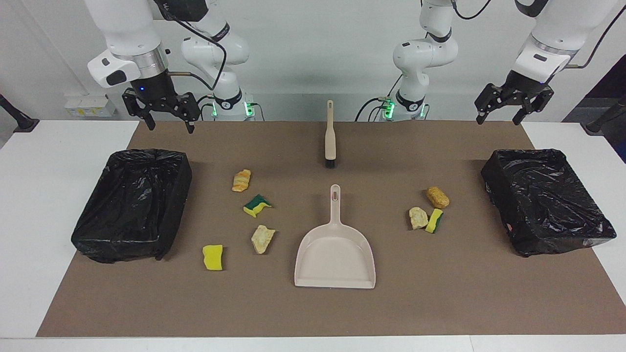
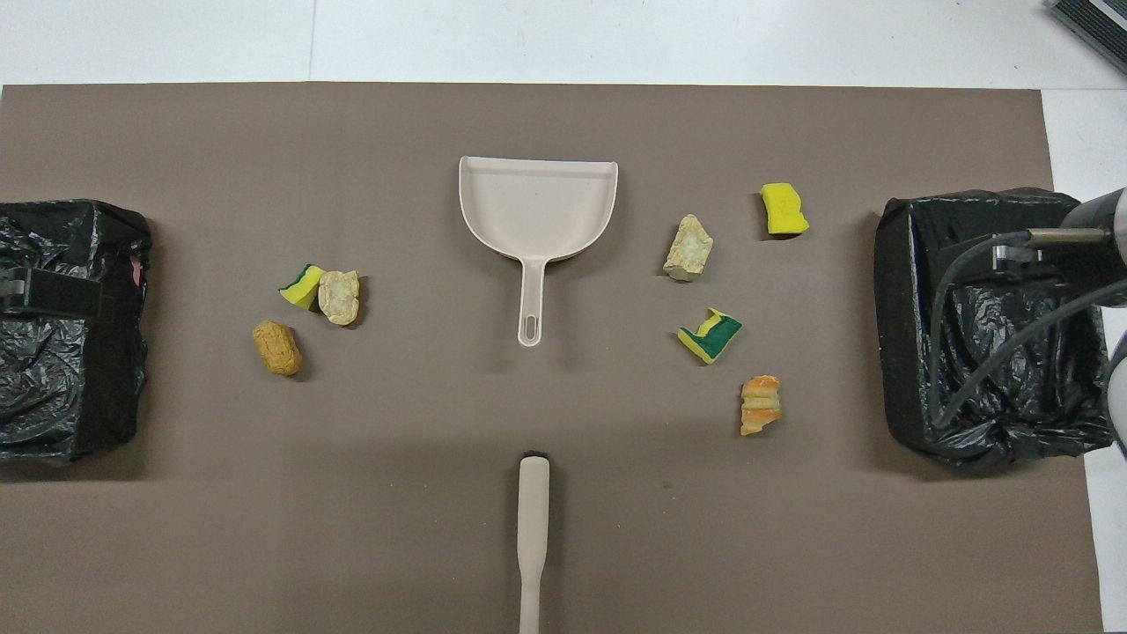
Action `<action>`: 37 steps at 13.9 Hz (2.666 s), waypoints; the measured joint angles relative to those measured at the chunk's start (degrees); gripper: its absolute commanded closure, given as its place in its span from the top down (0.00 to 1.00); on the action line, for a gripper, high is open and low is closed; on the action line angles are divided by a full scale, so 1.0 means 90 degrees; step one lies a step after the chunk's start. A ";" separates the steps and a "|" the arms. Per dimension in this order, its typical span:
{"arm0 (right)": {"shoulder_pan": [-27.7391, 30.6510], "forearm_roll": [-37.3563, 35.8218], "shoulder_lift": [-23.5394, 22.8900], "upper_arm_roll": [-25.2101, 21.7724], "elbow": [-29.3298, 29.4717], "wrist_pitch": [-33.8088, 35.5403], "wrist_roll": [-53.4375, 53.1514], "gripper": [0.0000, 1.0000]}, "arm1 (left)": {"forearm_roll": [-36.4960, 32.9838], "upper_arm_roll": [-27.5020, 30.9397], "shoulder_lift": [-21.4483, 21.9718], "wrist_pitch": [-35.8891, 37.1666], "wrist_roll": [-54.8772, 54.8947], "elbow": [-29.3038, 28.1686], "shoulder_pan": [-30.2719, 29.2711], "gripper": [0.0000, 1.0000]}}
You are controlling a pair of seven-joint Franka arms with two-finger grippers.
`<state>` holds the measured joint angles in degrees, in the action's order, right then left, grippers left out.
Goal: Sweep and dump trash in bin
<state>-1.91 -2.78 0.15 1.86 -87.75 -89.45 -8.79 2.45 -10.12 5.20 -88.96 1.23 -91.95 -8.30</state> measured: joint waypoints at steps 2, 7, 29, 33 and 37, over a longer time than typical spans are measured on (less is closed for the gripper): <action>0.0000 0.0000 0.0000 -0.0010 0.0000 0.0000 0.0000 1.00 | 0.0000 0.0001 0.0000 0.0000 0.0000 0.0000 -0.0045 1.00; -0.0003 0.0004 0.0000 -0.0001 0.0000 0.0000 0.0000 1.00 | 0.0002 -0.0004 0.0000 0.0000 0.0000 0.0000 -0.0048 1.00; -0.0072 0.0017 0.0000 0.0016 -0.0006 0.0062 0.0000 1.00 | 0.0018 -0.0117 0.0023 0.0039 -0.0001 -0.0111 -0.0007 1.00; -0.0351 0.0018 -0.0109 0.0029 -0.0007 -0.0020 -0.0189 1.00 | 0.0076 -0.0165 0.0455 0.0020 0.0000 -0.0994 0.0219 1.00; -0.1180 0.0010 -0.0802 0.0057 0.0291 -0.0487 -0.1282 1.00 | 0.0320 -0.0208 0.1241 -0.0163 -0.0165 -0.2467 0.1025 1.00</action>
<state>-12.53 -2.69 -7.06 2.38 -85.13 -93.83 -20.33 5.33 -11.99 16.37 -90.43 -0.26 -114.15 0.92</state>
